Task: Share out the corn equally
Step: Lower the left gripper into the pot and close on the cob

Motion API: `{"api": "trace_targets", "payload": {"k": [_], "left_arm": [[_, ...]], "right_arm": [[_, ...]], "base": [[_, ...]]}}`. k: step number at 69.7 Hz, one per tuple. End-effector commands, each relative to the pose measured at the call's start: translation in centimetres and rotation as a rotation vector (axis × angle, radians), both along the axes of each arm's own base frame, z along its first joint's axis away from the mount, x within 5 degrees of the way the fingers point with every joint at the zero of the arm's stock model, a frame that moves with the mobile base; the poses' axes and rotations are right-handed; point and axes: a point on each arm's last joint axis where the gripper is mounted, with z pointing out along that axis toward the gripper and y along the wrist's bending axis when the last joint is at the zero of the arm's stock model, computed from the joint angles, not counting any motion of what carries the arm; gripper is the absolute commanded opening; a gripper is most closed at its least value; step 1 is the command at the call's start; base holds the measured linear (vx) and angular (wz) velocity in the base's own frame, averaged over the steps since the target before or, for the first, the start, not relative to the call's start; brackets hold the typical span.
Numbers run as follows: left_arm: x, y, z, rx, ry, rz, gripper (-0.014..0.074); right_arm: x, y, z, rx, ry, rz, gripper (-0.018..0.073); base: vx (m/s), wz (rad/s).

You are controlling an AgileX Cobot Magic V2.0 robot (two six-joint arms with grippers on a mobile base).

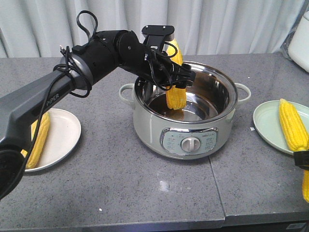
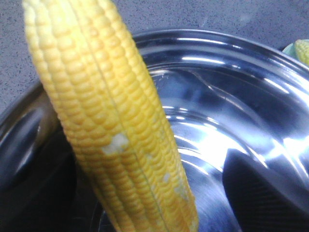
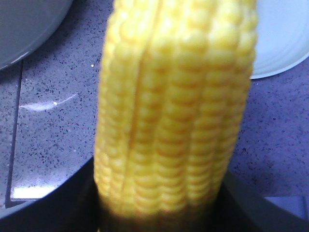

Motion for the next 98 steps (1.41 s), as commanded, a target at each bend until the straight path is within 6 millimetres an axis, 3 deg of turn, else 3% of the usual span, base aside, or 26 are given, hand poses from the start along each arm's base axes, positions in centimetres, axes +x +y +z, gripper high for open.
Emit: {"api": "trace_targets", "payload": {"k": [1,39,77,89,98], "left_arm": [[-0.5,-0.1,3.5,-0.085,-0.090,0.014,0.0595],[0.3,-1.5,1.8,-0.087,-0.085,0.003,0.0571],[0.0,-1.5,1.5,-0.063,-0.048,-0.010,0.0234],[0.0,-1.4,1.7,-0.065,-0.050,-0.011,0.0214],[-0.4,-1.2,2.9,-0.077,-0.069,-0.011,0.0216]], "right_arm": [[0.1,-0.1,1.3,-0.006,-0.083,-0.010,0.0194],[0.1,-0.1,1.3,-0.006,-0.084,-0.010,0.0194],[0.1,-0.1,1.3,-0.006,-0.083,-0.010,0.0194],[0.1,-0.1,1.3,-0.006,-0.083,-0.010,0.0194],[0.1,-0.1,1.3,-0.006,-0.083,-0.010,0.0194]], "base": [[0.00,0.00],[0.00,0.00],[0.00,0.00],[0.00,0.00],[0.00,0.00]]}}
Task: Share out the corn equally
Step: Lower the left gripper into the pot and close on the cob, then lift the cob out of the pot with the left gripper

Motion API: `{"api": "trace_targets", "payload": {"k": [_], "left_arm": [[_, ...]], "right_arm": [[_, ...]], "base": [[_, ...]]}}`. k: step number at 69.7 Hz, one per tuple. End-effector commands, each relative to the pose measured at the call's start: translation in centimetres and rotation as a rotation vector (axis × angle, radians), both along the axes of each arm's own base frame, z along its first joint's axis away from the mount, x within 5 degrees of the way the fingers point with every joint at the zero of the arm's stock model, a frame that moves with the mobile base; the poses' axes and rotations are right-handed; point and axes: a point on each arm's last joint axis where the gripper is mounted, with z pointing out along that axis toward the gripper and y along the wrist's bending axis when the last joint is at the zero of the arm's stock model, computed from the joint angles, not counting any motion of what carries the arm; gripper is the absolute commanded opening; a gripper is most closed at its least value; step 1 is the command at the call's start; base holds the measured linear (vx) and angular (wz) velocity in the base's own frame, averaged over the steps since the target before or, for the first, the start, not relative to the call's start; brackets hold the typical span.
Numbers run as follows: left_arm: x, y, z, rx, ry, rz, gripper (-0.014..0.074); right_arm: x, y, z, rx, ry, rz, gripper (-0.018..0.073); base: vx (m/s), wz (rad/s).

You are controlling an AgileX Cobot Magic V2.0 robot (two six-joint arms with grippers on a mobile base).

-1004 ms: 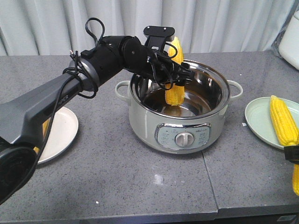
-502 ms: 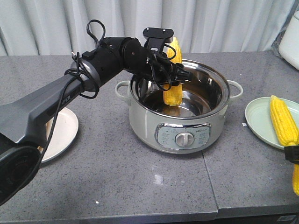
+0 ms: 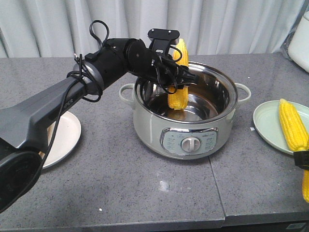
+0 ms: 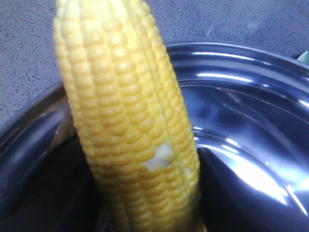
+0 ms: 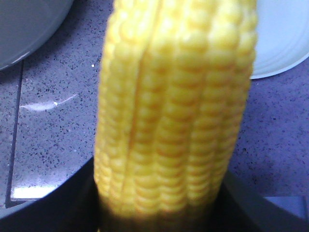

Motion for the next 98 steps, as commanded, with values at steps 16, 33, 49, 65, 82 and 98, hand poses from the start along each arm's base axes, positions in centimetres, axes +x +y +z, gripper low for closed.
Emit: {"api": "trace_targets", "payload": {"k": [16,33,49,65,82,98], "left_arm": [[-2.7,1.2,8.4,-0.107,-0.098,-0.008,0.0217],[-4.5,2.7,11.8,-0.062,-0.139,-0.018,0.0217],[-6.0,5.0,14.6,0.064,-0.215,0.010,0.0217],[-6.4,8.3,15.9,0.122,-0.158,0.070,0.0217],[-6.6,13.2,17.4,0.180,-0.110,0.165,0.0217],[-8.1,16.9,19.8,0.195,-0.130,0.242,0.0217]], "right_arm": [[0.1,-0.1,1.3,-0.006,-0.083,-0.010,0.0194],[0.1,-0.1,1.3,-0.006,-0.083,-0.010,0.0194],[0.1,-0.1,1.3,-0.006,-0.083,-0.010,0.0194],[0.1,-0.1,1.3,-0.006,-0.083,-0.010,0.0194],[0.1,-0.1,1.3,-0.006,-0.083,-0.010,0.0194],[0.1,-0.1,1.3,-0.006,-0.083,-0.010,0.0194]], "base": [[0.00,0.00],[0.00,0.00],[0.00,0.00],[0.00,0.00],[0.00,0.00],[0.00,0.00]]}}
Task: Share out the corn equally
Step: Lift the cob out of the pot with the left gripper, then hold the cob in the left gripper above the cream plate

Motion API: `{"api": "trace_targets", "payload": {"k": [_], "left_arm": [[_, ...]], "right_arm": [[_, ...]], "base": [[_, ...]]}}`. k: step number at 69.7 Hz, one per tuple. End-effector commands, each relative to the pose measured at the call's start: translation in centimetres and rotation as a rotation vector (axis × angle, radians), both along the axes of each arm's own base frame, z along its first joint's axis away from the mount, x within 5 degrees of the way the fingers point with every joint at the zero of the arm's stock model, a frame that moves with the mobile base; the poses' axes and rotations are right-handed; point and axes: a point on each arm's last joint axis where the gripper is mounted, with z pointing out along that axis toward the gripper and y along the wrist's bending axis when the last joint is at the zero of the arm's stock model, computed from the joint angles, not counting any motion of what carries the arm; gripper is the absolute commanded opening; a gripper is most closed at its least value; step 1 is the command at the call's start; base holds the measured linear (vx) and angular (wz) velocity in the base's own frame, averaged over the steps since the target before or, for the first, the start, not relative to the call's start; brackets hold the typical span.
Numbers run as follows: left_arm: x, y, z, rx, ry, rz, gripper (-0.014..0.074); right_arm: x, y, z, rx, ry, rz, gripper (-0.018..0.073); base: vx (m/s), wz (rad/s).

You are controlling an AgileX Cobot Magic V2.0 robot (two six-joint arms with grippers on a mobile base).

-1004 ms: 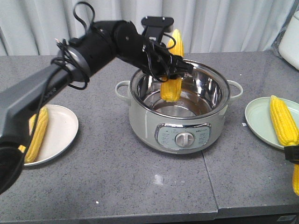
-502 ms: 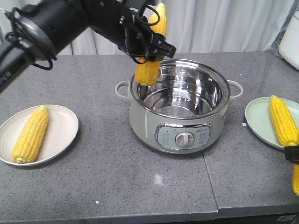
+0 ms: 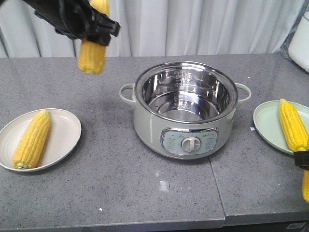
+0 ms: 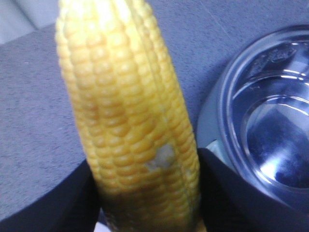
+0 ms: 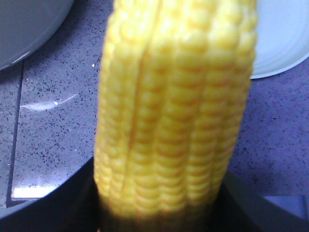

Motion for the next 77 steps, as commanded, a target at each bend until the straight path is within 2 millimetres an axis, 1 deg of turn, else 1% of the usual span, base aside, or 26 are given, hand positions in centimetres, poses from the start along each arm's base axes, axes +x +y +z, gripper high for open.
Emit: {"api": "trace_targets", "payload": {"k": [1,8,9,13,14,23,30,36,42,43,47,48,58,68,77], "left_arm": [[-2.5,1.9,4.2,-0.045,-0.134,0.032,0.0217],[-3.3,3.2,3.9,0.006,-0.123,0.066,0.0217],[-3.4,3.5,3.5,0.016,-0.111,0.071,0.0217],[-4.1,4.3,3.4,0.040,-0.105,0.089,0.0217],[-4.3,4.5,3.1,0.048,-0.096,0.093,0.0217],[-6.3,6.6,2.8,0.038,-0.095,0.151,0.0217],[-7.9,8.4,1.8,0.012,-0.074,0.226,0.0217],[-9.3,9.4,0.6,0.018,-0.054,0.246,0.0217],[-10.6,9.8,-0.8,0.028,-0.027,0.245,0.0217],[-10.9,9.8,-1.3,0.032,-0.013,0.245,0.0217],[-11.8,10.0,-2.1,0.031,0.002,0.252,0.0217],[-12.1,10.1,-2.6,0.031,0.015,0.256,0.0217],[-14.4,10.6,-4.6,0.009,0.048,0.290,0.0217],[-16.4,11.0,-5.9,-0.002,0.083,0.317,0.0217],[-17.5,11.2,-6.1,-0.017,0.091,0.338,0.0217]], "right_arm": [[0.1,-0.1,1.3,-0.006,-0.083,-0.010,0.0194],[0.1,-0.1,1.3,-0.006,-0.083,-0.010,0.0194],[0.1,-0.1,1.3,-0.006,-0.083,-0.010,0.0194],[0.1,-0.1,1.3,-0.006,-0.083,-0.010,0.0194],[0.1,-0.1,1.3,-0.006,-0.083,-0.010,0.0194],[0.1,-0.1,1.3,-0.006,-0.083,-0.010,0.0194],[0.1,-0.1,1.3,-0.006,-0.083,-0.010,0.0194],[0.1,-0.1,1.3,-0.006,-0.083,-0.010,0.0194],[0.1,-0.1,1.3,-0.006,-0.083,-0.010,0.0194],[0.1,-0.1,1.3,-0.006,-0.083,-0.010,0.0194],[0.1,-0.1,1.3,-0.006,-0.083,-0.010,0.0194],[0.1,-0.1,1.3,-0.006,-0.083,-0.010,0.0194],[0.1,-0.1,1.3,-0.006,-0.083,-0.010,0.0194],[0.1,-0.1,1.3,-0.006,-0.084,-0.010,0.0194],[0.1,-0.1,1.3,-0.006,-0.084,-0.010,0.0194]], "base": [[0.00,0.00],[0.00,0.00],[0.00,0.00],[0.00,0.00],[0.00,0.00],[0.00,0.00],[0.00,0.00],[0.00,0.00],[0.00,0.00],[0.00,0.00],[0.00,0.00],[0.00,0.00],[0.00,0.00],[0.00,0.00],[0.00,0.00]]}}
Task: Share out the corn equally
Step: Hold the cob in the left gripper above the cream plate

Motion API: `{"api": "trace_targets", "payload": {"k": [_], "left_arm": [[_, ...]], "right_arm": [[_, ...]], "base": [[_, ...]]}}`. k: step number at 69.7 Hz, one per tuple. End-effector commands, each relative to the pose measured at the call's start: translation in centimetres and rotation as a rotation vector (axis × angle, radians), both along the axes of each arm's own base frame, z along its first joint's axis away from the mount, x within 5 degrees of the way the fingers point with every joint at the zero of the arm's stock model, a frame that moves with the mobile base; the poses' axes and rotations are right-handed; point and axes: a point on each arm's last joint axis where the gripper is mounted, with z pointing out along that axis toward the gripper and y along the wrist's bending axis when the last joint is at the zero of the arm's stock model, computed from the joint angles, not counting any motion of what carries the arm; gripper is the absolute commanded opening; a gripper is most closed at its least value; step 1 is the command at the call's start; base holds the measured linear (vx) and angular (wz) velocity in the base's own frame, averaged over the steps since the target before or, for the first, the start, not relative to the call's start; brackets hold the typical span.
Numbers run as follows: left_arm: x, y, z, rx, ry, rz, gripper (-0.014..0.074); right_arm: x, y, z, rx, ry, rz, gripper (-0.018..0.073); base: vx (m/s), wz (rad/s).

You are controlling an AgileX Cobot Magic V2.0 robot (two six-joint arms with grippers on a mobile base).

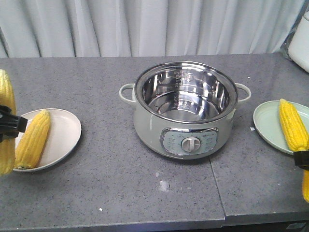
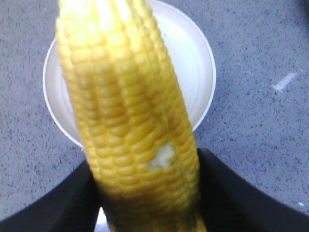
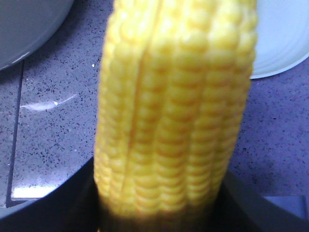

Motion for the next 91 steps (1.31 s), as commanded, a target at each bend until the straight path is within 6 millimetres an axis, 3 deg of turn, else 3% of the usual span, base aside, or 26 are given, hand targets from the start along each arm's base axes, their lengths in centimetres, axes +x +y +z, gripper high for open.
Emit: {"api": "trace_targets", "payload": {"k": [1,91], "left_arm": [[-0.72,0.14,1.44,-0.038,-0.094,0.022,0.0217],[-1.44,0.31,1.63,-0.035,-0.075,0.026,0.0217]], "right_arm": [[0.14,-0.13,1.29,-0.006,-0.084,-0.010,0.0194],[0.14,-0.13,1.29,-0.006,-0.083,-0.010,0.0194]], "base": [[0.00,0.00],[0.00,0.00]]}}
